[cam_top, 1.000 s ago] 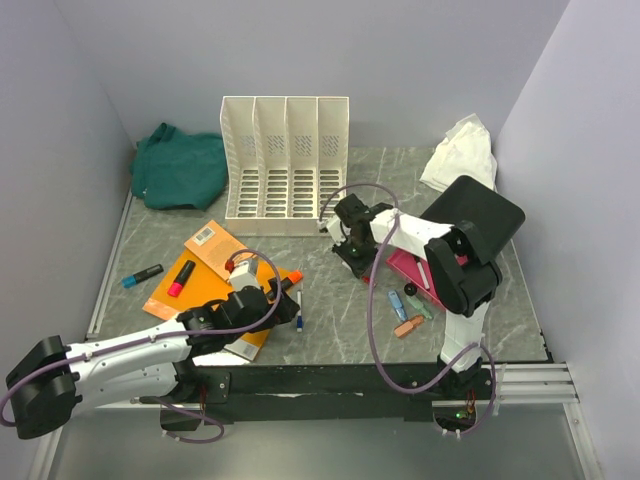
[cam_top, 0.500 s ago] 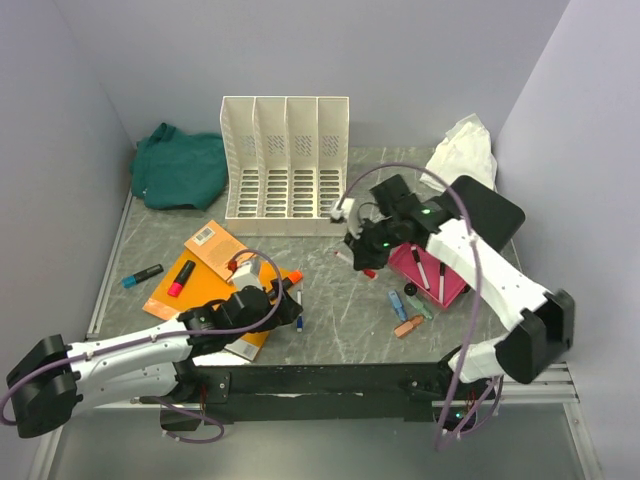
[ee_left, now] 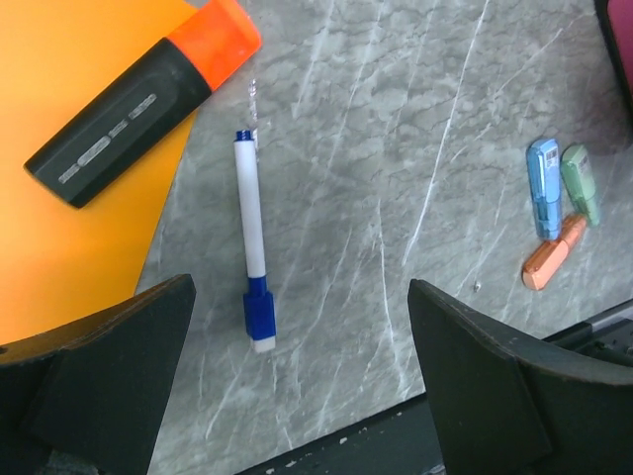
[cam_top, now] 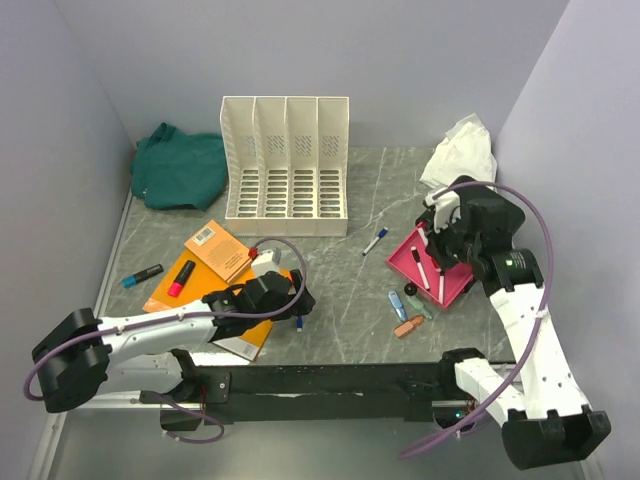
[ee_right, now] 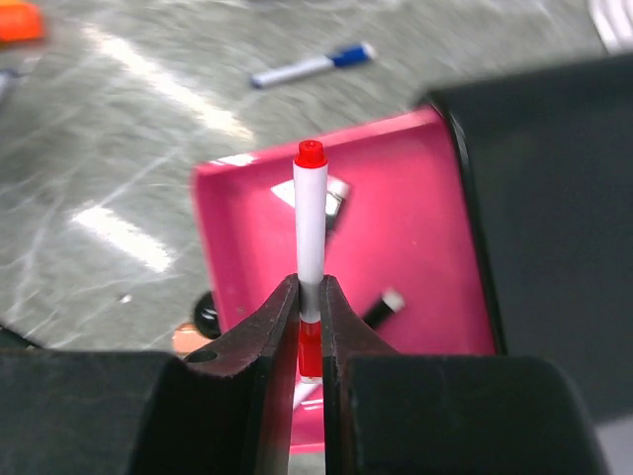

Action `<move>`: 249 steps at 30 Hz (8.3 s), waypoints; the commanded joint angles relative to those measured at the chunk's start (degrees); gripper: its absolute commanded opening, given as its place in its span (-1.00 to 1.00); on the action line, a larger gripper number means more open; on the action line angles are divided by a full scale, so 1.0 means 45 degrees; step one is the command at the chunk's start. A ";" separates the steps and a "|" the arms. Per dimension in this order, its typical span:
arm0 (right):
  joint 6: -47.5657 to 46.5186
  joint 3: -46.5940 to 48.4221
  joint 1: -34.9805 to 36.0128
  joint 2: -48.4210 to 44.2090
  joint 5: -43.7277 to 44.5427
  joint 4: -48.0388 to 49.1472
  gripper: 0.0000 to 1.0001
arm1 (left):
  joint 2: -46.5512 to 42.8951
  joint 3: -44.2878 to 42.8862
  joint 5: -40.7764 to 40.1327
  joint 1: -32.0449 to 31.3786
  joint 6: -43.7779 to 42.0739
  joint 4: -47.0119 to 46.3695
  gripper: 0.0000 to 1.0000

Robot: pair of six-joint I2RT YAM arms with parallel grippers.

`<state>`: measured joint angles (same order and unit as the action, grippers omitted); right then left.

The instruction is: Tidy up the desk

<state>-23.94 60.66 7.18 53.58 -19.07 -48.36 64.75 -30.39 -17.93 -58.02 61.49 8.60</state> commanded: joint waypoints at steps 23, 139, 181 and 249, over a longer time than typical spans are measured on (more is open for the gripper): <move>0.1788 -0.1900 -0.0970 -0.0676 0.0041 0.1333 -0.17 | 0.2269 -0.0959 -0.0155 -0.0076 -0.0131 0.0177 0.89; 0.2255 -0.1428 0.0573 -0.0753 0.0407 0.1665 -0.99 | -0.4189 -0.0614 -0.0662 0.0178 -0.0796 -0.0333 0.99; 0.1395 -0.1820 -0.3469 -0.2219 -0.4667 0.1410 -0.18 | 0.6720 -0.6933 0.3243 0.0471 -0.9738 -0.1190 0.72; 0.1473 -0.1840 -0.6166 -0.2630 -0.7989 0.1039 -0.16 | 1.5942 -1.8636 0.5040 0.2678 -1.4095 0.2346 0.37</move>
<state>-17.02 51.31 -19.94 41.85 -53.49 -43.86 134.74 -110.96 4.03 -47.11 0.80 18.94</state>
